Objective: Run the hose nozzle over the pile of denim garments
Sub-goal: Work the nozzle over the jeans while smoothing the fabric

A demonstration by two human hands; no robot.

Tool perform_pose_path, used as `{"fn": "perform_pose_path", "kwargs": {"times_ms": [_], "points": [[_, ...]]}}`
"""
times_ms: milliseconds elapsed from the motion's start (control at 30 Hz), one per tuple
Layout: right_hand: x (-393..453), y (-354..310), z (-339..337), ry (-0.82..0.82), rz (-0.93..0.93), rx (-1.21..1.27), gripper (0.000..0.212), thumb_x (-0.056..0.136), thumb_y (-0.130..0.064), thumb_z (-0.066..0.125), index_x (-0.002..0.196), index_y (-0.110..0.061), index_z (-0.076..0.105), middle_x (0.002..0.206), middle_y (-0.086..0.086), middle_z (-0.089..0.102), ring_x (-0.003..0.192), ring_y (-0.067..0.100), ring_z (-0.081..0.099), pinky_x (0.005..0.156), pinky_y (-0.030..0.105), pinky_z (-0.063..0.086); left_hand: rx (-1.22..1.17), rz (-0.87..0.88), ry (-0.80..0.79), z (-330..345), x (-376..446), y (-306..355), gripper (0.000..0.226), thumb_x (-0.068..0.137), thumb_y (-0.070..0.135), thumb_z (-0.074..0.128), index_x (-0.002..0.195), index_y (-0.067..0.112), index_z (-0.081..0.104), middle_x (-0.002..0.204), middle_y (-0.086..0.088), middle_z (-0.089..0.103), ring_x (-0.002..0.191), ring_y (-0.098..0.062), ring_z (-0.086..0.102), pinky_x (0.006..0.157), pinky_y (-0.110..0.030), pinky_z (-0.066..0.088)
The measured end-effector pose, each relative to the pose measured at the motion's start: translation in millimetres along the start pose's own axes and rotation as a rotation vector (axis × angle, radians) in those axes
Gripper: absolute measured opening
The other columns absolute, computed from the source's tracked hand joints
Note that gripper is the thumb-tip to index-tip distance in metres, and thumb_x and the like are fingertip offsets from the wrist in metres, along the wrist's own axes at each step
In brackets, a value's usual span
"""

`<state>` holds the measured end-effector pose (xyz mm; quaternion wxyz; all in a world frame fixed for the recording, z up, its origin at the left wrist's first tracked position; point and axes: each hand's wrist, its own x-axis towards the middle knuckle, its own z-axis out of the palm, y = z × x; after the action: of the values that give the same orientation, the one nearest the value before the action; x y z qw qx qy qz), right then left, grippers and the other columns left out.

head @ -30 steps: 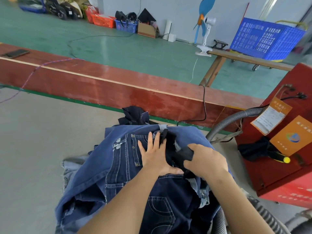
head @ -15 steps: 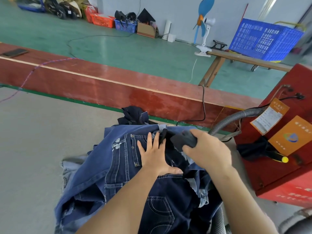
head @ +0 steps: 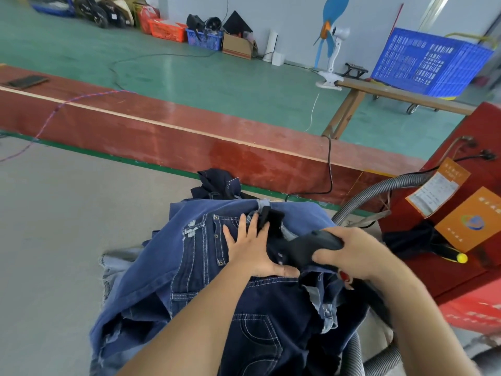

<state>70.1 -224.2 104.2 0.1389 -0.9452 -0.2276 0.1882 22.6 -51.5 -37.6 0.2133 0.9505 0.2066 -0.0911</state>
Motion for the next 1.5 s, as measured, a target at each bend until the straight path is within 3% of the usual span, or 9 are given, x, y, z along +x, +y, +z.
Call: {"fn": "perform_pose_path", "kwargs": {"times_ms": [167, 267, 500, 667, 800, 900, 1100, 1267, 1500], "points": [[-8, 14, -32, 0.323, 0.035, 0.027, 0.022, 0.077, -0.041, 0.067, 0.098, -0.042, 0.061, 0.073, -0.009, 0.064, 0.064, 0.019, 0.061, 0.061, 0.033, 0.051, -0.104, -0.071, -0.174, -15, 3, 10, 0.134, 0.047, 0.100, 0.044, 0.151, 0.038, -0.013, 0.156, 0.005, -0.031, 0.139, -0.028, -0.037, 0.104, -0.065, -0.022], [-10, 10, -35, 0.456, 0.054, 0.025, 0.029, 0.078, -0.041, 0.065, 0.106, -0.044, 0.059, 0.078, -0.008, 0.063, 0.070, 0.021, 0.059, 0.059, 0.029, 0.043, -0.212, -0.119, -0.149, -21, -2, 18, 0.126, 0.052, 0.099, 0.040, 0.152, 0.039, -0.008, 0.157, 0.007, -0.030, 0.139, -0.032, -0.036, 0.105, -0.067, -0.018], [-5, -17, -21, 0.395, -0.063, -0.063, 0.041, 0.082, -0.040, 0.062, 0.122, -0.042, 0.055, 0.085, -0.012, 0.059, 0.071, 0.017, 0.055, 0.052, 0.024, 0.035, -0.224, -0.243, 0.091, -3, -19, 50, 0.126, 0.058, 0.091, 0.052, 0.155, 0.030, -0.001, 0.159, 0.002, -0.025, 0.139, -0.035, -0.036, 0.102, -0.072, -0.017], [-6, -21, -15, 0.281, -0.059, -0.137, 0.027, 0.081, -0.038, 0.062, 0.107, -0.039, 0.058, 0.082, -0.012, 0.062, 0.071, 0.017, 0.061, 0.059, 0.028, 0.044, -0.046, -0.222, 0.116, 18, -22, 51, 0.141, 0.052, 0.082, 0.068, 0.154, 0.022, -0.009, 0.160, -0.002, -0.021, 0.138, -0.038, -0.035, 0.101, -0.073, -0.016], [-4, -17, -12, 0.183, -0.041, -0.201, 0.025, 0.081, -0.036, 0.062, 0.106, -0.035, 0.058, 0.080, -0.008, 0.064, 0.066, 0.018, 0.062, 0.066, 0.030, 0.054, -0.143, -0.166, -0.010, 11, -13, 43, 0.147, 0.043, 0.096, 0.053, 0.153, 0.024, -0.015, 0.158, 0.001, -0.027, 0.137, -0.034, -0.038, 0.099, -0.071, -0.022], [-5, -17, -14, 0.182, -0.034, -0.217, 0.030, 0.082, -0.038, 0.062, 0.111, -0.035, 0.057, 0.082, -0.008, 0.064, 0.065, 0.017, 0.062, 0.067, 0.030, 0.054, -0.266, -0.176, 0.030, 8, -14, 39, 0.129, 0.055, 0.098, 0.037, 0.154, 0.028, -0.005, 0.160, 0.005, -0.021, 0.140, -0.029, -0.035, 0.102, -0.067, -0.024], [-5, -21, -6, 0.167, -0.041, -0.252, 0.016, 0.082, -0.035, 0.060, 0.097, -0.030, 0.056, 0.080, -0.005, 0.062, 0.069, 0.021, 0.062, 0.057, 0.026, 0.045, -0.158, -0.212, 0.183, 18, -19, 48, 0.124, 0.060, 0.092, 0.047, 0.155, 0.026, 0.001, 0.162, 0.004, -0.012, 0.143, -0.031, -0.028, 0.105, -0.068, -0.017], [0, -20, 9, 0.070, -0.048, -0.330, 0.026, 0.084, -0.034, 0.058, 0.110, -0.032, 0.054, 0.087, -0.003, 0.061, 0.078, 0.024, 0.062, 0.060, 0.026, 0.043, -0.102, -0.229, 0.199, 21, -17, 50, 0.129, 0.057, 0.091, 0.052, 0.154, 0.026, -0.002, 0.162, 0.004, -0.013, 0.143, -0.033, -0.028, 0.105, -0.069, -0.016], [11, -13, 29, 0.122, -0.064, -0.397, 0.028, 0.087, -0.034, 0.057, 0.115, -0.032, 0.053, 0.068, -0.010, 0.044, 0.065, 0.016, 0.049, 0.048, 0.023, 0.032, -0.089, -0.230, 0.231, 25, -15, 50, 0.122, 0.062, 0.083, 0.058, 0.154, 0.026, 0.001, 0.162, 0.002, -0.012, 0.143, -0.034, -0.027, 0.104, -0.068, -0.017]]}}
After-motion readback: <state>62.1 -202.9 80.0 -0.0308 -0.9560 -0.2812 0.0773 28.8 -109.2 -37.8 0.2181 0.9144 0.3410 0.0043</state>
